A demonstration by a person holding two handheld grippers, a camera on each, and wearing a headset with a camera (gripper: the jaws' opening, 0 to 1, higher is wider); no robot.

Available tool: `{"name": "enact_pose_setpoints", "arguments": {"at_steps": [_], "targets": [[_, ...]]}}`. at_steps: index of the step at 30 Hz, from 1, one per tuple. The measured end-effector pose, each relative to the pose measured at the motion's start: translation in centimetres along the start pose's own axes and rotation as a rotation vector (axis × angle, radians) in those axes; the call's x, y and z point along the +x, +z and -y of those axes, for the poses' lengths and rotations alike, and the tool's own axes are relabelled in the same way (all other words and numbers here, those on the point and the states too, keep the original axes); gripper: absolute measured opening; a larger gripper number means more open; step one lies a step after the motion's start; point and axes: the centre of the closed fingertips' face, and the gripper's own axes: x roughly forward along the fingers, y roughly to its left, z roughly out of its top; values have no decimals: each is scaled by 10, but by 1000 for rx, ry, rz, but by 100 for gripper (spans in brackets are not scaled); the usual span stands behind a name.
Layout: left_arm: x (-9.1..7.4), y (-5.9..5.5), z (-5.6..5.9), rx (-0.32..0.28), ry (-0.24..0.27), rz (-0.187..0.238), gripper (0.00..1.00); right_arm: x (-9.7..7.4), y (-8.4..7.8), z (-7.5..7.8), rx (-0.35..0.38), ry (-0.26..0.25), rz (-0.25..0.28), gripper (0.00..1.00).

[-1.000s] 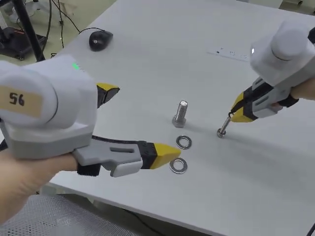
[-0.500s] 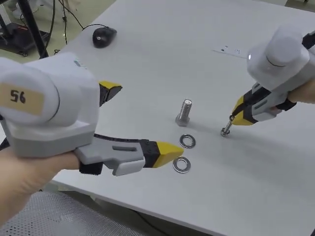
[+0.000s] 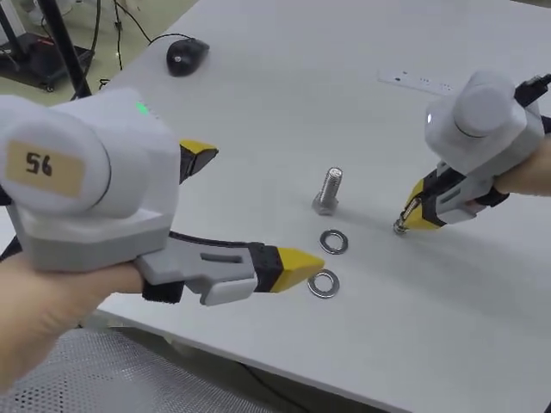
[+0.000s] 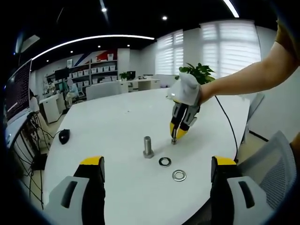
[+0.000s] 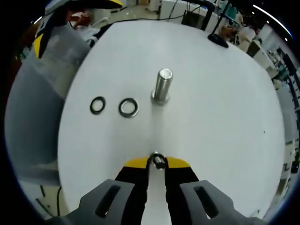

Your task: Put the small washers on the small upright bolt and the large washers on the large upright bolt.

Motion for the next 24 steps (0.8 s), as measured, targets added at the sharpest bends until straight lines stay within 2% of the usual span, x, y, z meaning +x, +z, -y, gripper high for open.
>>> {"name": "enact_pose_setpoints", "arguments": {"at_steps": [7,16,21,22,23,24], "targets": [[-1,1,1,-12,-7,5,94,6,-1,-2,1,-6,5,13],[-3,4,3,-2,-5,4,94,-2,-6,-2,19,-32,32,15],[-7,6,4,6,0,14,94,-15,-9,-15,51,-51,52,15],[-8,6,4,6,1,17,94,-15,-8,-21,65,-47,65,15],[-8,7,5,2,1,20,94,-14,-10,-20,68,-42,68,15],[-9,7,5,2,3,21,94,-13,-9,-25,67,-37,69,15]]}}
